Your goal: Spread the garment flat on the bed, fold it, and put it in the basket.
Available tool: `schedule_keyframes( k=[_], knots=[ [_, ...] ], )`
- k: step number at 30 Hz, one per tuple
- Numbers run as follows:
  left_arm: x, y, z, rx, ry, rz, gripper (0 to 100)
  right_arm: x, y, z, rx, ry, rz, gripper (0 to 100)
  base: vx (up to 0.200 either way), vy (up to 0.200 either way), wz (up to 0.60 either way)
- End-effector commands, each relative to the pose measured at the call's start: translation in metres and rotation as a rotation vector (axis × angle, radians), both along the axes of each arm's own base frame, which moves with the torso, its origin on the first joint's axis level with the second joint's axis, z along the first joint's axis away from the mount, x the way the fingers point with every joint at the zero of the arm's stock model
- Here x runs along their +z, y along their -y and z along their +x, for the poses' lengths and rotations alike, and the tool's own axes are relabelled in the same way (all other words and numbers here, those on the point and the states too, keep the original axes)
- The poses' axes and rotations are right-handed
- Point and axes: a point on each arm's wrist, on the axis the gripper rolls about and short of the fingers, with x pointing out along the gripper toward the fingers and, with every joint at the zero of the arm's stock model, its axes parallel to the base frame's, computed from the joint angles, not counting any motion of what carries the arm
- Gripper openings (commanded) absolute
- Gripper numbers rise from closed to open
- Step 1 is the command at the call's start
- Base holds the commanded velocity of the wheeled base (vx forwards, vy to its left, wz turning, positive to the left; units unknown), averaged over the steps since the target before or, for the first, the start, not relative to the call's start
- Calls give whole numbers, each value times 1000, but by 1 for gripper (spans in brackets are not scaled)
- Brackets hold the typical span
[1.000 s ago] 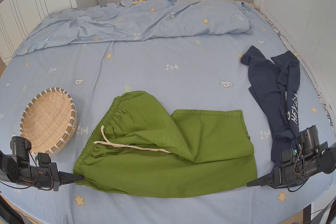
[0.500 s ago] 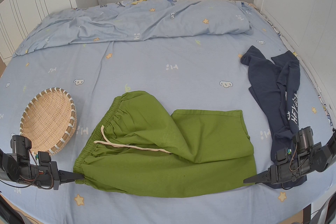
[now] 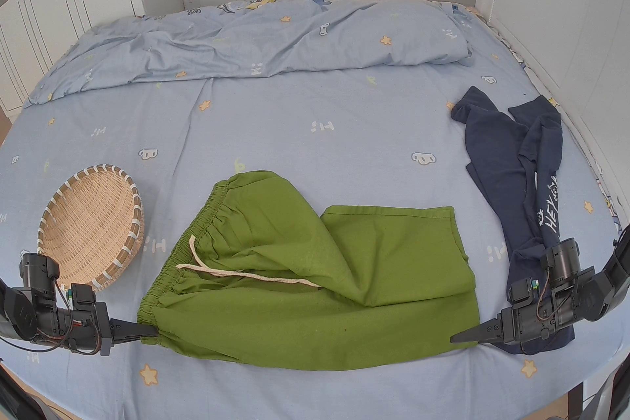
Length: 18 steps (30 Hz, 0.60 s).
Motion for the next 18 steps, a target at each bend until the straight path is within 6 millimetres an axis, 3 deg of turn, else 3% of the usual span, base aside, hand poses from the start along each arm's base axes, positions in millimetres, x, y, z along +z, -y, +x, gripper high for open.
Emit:
schedule_keyframes(
  k=[1, 3, 4, 18],
  knots=[
    [0, 0, 0, -2, -1, -1, 0, -3, 0, 1, 0, -14, -2, 100, 0, 0, 0],
    [0, 0, 0, -2, -1, -1, 0, -3, 0, 1, -2, -14, -2, 100, 0, 0, 0],
    [0, 0, 0, 1, -1, -1, 0, -3, 0, 1, -2, -15, -2, 0, 0, 0, 0],
    [-1, -3, 0, 13, -4, -2, 0, -4, 10, -5, -44, -34, -5, 0, 0, 0, 0]
  ],
)
